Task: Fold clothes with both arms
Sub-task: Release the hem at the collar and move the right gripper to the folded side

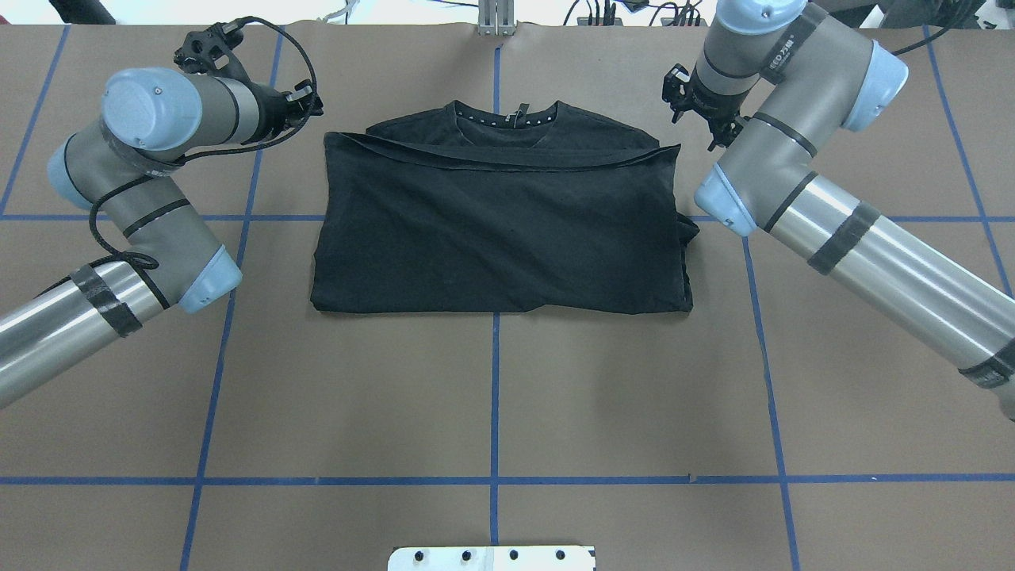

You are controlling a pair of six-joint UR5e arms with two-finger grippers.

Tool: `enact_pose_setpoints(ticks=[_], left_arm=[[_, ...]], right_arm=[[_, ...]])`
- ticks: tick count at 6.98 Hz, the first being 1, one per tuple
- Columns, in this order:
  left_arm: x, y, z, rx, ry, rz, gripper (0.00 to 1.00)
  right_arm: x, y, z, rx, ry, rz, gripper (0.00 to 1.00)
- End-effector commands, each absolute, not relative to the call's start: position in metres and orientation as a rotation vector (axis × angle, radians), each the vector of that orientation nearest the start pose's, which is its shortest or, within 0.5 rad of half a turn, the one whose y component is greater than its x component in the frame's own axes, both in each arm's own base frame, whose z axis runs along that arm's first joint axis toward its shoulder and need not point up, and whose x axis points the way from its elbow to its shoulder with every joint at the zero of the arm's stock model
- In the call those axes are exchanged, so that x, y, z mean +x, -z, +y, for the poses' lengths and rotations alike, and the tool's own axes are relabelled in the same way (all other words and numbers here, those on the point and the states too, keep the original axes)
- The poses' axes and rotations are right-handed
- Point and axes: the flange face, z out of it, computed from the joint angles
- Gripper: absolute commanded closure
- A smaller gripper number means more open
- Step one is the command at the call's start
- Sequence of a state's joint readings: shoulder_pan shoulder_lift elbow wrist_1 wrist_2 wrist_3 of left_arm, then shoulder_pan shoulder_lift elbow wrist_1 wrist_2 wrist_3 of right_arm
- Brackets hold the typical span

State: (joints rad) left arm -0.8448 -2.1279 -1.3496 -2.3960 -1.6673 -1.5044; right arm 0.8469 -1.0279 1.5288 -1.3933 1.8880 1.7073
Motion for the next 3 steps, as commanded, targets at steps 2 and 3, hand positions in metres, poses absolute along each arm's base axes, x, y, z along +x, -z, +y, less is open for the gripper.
enact_pose_setpoints(ticks=[2, 3], left_arm=[[0.377, -0.329, -0.613, 0.457, 0.626, 1.130, 0.54], [0.376, -0.330, -0.611, 0.457, 0.626, 1.130, 0.54]], right_arm=[[-0.425, -0.359, -0.458, -0.013, -0.872, -0.799, 0.24], [-0.438, -0.360, -0.443, 0.014, -0.875, -0.828, 0.24]])
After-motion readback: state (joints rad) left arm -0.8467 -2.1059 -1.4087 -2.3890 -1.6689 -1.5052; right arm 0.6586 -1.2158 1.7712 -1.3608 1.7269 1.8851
